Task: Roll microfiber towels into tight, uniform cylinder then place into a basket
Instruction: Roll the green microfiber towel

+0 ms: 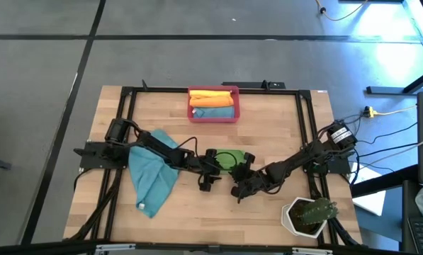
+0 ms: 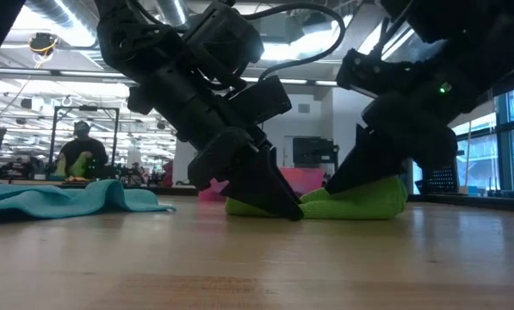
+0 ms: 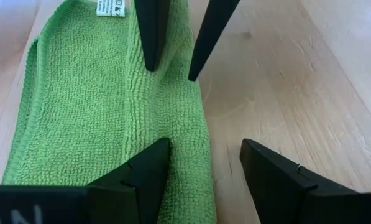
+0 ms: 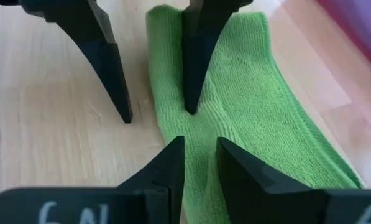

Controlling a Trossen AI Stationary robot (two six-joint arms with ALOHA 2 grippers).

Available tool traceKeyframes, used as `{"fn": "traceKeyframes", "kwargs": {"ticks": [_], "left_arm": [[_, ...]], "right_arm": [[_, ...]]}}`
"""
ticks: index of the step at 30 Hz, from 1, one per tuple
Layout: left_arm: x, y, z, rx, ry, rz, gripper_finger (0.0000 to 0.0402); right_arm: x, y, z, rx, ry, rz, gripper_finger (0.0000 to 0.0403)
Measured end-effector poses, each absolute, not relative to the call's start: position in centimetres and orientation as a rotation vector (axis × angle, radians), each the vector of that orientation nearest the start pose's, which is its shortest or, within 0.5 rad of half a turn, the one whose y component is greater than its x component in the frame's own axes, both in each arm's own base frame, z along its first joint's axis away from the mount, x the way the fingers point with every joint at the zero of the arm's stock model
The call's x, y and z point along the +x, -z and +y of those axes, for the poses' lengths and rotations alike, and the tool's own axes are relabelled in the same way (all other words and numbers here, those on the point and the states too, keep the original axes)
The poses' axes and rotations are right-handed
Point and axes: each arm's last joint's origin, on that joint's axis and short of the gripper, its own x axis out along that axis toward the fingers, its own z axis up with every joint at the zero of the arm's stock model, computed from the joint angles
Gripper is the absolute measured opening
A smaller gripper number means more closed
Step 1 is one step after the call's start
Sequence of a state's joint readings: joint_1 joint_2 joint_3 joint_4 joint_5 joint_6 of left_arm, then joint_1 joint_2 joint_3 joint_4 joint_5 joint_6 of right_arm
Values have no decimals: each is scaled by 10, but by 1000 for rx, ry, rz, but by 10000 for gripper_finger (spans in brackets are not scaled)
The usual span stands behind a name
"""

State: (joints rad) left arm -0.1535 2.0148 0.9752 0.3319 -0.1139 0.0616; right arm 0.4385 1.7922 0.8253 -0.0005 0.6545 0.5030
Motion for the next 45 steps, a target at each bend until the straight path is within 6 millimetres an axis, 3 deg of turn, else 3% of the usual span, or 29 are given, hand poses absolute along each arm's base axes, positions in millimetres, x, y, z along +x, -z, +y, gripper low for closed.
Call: {"fn": "traceKeyframes", "kwargs": {"ticks": [16, 32, 38, 45], "left_arm": [[379, -98, -55, 154, 57, 700, 196], [379, -99, -54, 155, 55, 691, 195], [379, -99, -54, 155, 55, 690, 195], [379, -99, -54, 155, 55, 690, 195]], "right_arm": [[297, -120, 117, -24, 437, 709, 94], [299, -125, 127, -59, 365, 666, 94], [300, -124, 119, -28, 392, 673, 94], [289, -108, 105, 38, 463, 706, 94]]}}
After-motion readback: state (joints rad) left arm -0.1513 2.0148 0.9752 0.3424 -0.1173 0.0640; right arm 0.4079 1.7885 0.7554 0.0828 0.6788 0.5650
